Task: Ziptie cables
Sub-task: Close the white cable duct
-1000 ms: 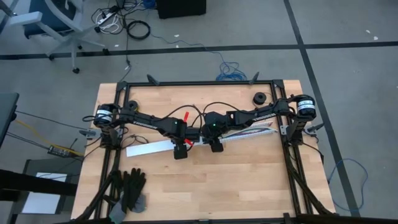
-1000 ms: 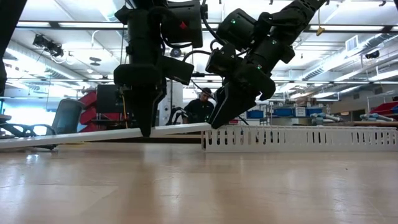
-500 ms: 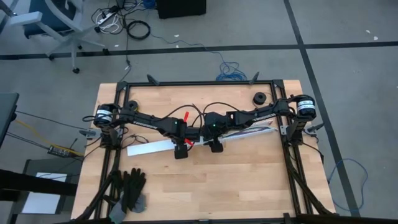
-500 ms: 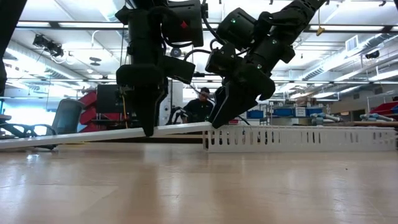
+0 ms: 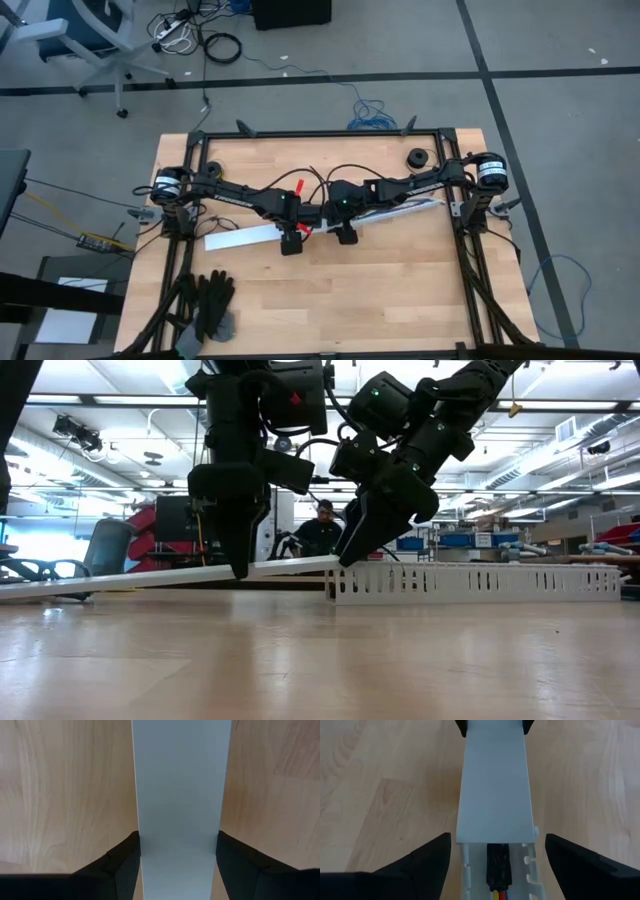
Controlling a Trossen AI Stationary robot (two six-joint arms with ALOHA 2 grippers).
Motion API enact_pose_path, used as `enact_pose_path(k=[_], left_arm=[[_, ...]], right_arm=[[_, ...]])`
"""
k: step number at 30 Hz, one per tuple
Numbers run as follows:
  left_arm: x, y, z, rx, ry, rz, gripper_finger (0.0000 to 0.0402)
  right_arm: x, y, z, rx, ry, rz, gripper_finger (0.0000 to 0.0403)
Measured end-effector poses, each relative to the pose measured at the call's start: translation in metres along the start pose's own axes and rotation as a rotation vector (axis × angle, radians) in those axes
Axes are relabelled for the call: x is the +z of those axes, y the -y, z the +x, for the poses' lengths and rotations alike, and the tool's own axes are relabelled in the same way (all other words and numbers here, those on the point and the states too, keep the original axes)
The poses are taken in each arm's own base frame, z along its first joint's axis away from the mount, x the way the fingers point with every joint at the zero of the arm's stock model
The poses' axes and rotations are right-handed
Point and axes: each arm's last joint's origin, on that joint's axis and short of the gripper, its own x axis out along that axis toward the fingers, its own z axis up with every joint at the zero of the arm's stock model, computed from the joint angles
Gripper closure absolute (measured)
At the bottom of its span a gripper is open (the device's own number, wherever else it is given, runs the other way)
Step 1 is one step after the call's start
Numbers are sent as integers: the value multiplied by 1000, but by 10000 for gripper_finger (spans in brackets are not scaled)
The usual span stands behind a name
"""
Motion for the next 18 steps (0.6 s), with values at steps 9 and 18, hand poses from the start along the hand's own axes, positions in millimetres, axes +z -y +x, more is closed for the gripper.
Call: enact_pose_path(k=[9, 18], left_arm=[[0, 0, 0, 12, 1, -10, 192], [0, 0, 0, 17, -2, -17, 192]], right_arm=[[5, 1, -15, -48, -3, -1, 99], [-2, 1, -20, -29, -83, -15, 97]])
